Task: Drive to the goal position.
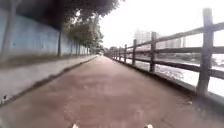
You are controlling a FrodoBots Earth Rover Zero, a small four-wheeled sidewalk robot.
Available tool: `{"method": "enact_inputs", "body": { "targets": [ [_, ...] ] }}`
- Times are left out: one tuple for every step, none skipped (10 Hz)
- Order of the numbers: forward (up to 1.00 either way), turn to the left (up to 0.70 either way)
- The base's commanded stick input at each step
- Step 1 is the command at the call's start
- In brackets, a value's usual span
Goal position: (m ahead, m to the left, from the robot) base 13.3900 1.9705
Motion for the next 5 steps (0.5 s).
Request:
{"method": "enact_inputs", "body": {
  "targets": [
    [1.0, 0.0],
    [1.0, 0.0],
    [1.0, 0.0],
    [1.0, 0.0],
    [1.0, 0.0]
  ]
}}
